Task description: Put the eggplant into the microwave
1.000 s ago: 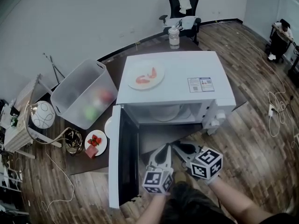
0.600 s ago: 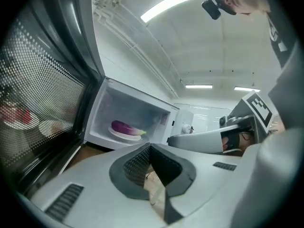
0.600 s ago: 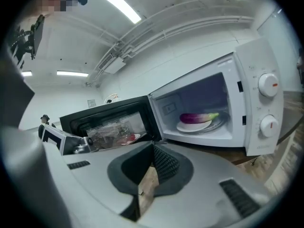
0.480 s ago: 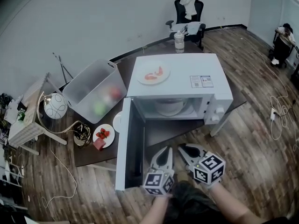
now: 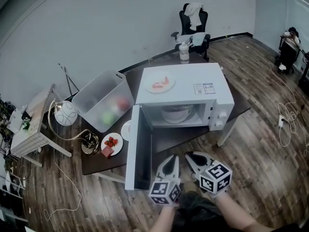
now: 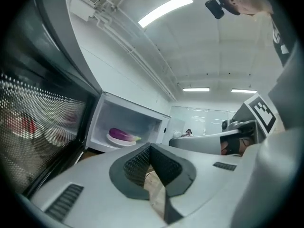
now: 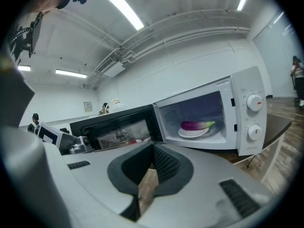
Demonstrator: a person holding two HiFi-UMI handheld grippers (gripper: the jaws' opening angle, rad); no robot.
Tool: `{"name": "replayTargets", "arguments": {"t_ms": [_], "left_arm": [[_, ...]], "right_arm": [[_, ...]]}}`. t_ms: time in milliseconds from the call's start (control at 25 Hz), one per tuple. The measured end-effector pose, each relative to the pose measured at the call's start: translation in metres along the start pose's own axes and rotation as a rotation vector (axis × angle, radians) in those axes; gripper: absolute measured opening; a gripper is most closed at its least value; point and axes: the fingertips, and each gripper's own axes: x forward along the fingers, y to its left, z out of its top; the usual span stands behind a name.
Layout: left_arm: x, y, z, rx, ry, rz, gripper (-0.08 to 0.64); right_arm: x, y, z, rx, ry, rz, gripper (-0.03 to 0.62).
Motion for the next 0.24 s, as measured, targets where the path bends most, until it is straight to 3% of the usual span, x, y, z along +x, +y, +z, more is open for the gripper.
{"name": "replayTargets", "arguments": {"t_ms": [240], "left_arm": [[-0.014, -0.007, 0.007, -0.009, -0.016, -0.010, 0.000]], "right_arm": [[-0.012, 0.007, 0.007, 0.000, -0.024, -0.034, 0.000]]}}
